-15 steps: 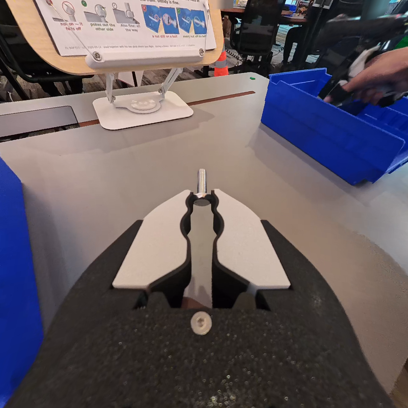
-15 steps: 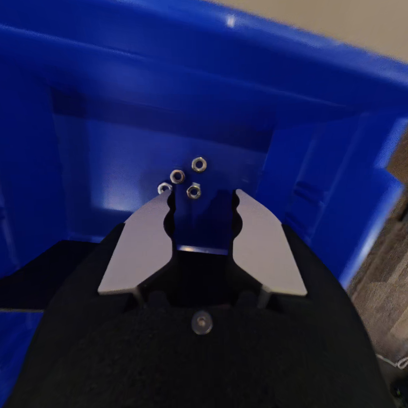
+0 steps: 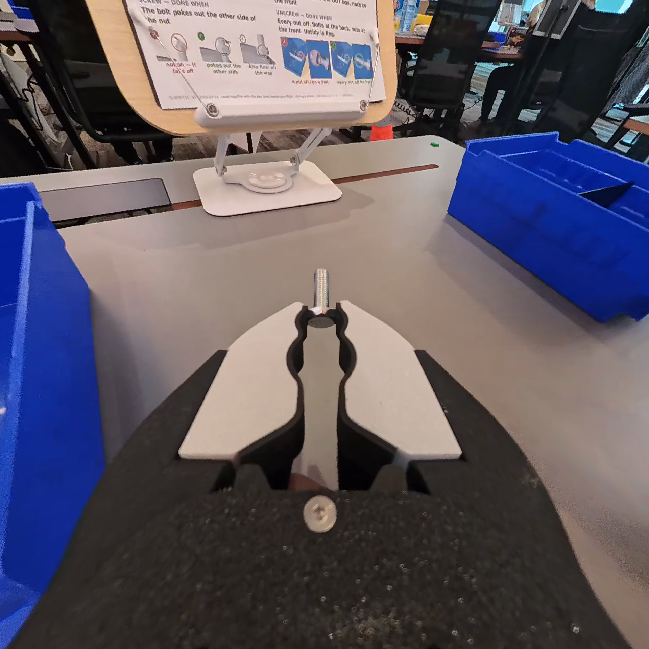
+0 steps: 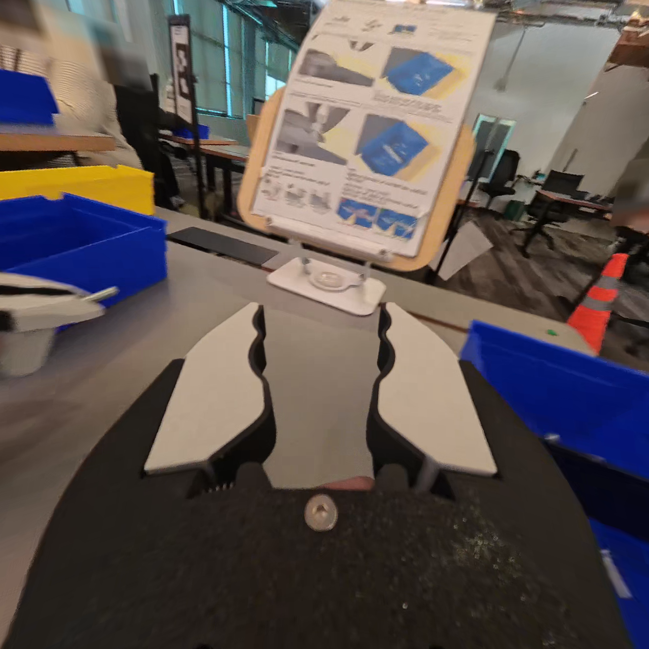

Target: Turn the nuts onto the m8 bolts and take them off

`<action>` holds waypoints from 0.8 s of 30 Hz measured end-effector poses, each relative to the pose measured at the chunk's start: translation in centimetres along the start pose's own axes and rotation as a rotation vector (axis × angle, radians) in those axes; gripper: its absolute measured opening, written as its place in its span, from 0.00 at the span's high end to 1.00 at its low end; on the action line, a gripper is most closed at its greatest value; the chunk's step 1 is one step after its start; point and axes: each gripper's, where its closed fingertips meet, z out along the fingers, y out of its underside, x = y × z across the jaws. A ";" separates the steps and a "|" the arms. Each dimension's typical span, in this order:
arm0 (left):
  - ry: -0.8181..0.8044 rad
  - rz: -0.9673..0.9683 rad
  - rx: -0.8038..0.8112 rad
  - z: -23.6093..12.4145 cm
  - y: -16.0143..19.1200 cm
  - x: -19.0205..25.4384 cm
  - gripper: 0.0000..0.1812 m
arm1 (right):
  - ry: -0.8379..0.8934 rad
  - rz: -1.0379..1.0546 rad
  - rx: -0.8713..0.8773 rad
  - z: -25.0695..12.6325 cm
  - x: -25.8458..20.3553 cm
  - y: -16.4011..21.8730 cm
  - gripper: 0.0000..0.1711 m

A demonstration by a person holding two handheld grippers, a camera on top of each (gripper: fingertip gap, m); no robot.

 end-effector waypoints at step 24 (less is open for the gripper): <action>0.186 0.120 0.015 0.1 0.1 4.1 0.92 | -0.427 0.166 -0.211 -1.2 -7.8 6.9 0.67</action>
